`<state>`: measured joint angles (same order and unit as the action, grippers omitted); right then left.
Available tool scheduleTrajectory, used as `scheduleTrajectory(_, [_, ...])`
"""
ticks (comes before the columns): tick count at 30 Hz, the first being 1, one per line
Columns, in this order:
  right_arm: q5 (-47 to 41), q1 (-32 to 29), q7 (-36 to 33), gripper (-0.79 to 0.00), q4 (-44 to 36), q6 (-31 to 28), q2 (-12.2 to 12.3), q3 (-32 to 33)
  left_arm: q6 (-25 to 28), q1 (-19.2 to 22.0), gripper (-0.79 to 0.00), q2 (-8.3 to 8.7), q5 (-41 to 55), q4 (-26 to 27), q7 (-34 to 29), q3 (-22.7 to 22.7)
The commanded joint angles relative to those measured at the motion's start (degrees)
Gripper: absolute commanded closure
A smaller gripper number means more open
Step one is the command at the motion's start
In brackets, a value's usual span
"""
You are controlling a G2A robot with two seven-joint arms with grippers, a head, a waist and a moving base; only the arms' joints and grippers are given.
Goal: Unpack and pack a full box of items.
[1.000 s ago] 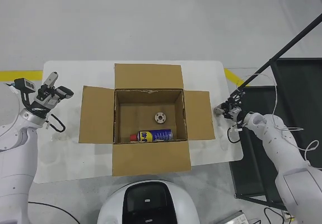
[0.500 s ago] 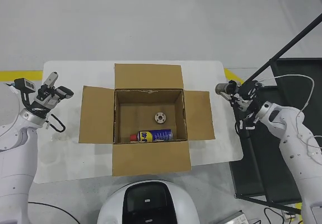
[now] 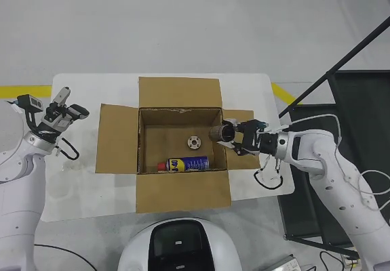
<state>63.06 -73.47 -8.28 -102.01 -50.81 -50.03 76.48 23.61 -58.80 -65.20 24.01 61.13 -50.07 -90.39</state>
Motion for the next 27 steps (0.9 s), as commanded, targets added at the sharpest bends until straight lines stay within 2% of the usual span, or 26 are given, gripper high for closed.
scheduleTrajectory(1, [0.07, -0.05, 0.02, 0.0, -0.05, 0.03, 0.01, 0.07, 0.0, 0.0, -0.785, 0.0, 0.0, 0.0, 0.0, 0.0])
scheduleTrajectory(19, [0.52, 0.93, -1.24, 0.0, -1.14, 0.46, -0.16, -1.02, 0.0, 0.0, -0.785, 0.0, 0.0, 0.0, 0.0, 0.0])
scheduleTrajectory(22, [-2.77, 6.5, -7.37, 0.0, 0.38, 2.97, -1.19, -6.23, 0.0, 0.0, -0.785, 0.0, 0.0, 0.0, 0.0, 0.0])
scheduleTrajectory(27, [-9.15, 22.9, -16.41, 0.0, 8.21, 4.08, -5.34, -21.89, 0.0, 0.0, -0.785, 0.0, 0.0, 0.0, 0.0, 0.0])
